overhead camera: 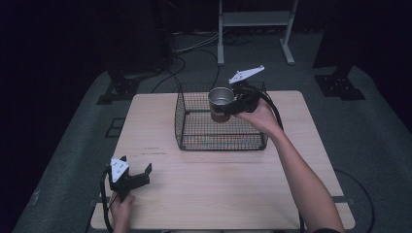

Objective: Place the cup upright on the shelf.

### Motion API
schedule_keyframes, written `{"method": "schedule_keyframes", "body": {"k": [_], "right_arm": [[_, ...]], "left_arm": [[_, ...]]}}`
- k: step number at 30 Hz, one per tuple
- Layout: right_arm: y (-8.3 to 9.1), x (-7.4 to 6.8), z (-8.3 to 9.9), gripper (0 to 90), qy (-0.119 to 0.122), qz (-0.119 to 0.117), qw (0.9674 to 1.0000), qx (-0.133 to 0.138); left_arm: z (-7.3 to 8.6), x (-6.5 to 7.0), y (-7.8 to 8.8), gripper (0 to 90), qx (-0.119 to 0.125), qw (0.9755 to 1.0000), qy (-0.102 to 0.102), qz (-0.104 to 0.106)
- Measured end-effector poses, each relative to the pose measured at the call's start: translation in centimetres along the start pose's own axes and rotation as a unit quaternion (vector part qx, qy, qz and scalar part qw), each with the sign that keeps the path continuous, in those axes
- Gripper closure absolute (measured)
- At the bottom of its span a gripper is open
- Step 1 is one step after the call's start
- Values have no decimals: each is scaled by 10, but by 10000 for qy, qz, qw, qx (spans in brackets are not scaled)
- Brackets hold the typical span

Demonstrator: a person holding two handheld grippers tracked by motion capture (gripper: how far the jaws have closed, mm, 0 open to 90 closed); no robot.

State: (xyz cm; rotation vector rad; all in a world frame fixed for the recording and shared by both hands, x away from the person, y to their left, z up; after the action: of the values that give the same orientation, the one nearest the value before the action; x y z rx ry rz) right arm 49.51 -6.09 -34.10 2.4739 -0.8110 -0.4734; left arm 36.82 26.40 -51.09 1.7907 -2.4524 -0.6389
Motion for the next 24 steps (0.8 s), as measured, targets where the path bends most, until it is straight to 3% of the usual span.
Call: {"method": "schedule_keyframes", "body": {"k": [9,24], "right_arm": [[-13,10,-4,181,-11,82,9999,-82],[-44,33,9,180,-356,204,9986,-326]], "left_arm": [[0,0,0,0,23,10000,14,9],[0,-1,1,0,8,10000,16,22]]}}
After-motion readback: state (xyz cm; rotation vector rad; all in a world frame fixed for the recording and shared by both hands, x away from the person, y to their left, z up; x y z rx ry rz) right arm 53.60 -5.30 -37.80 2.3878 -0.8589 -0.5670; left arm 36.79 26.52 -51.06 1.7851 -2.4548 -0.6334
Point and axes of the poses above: each handheld gripper's, and its own axes: y roughly backward along the jaws, z roughly out of its underside, x roughly to its right, the point moved 8 cm from there along -y, roughly forward along the jaws, and after that the axes turned 9 degrees about -y, right-handed, at the moved point
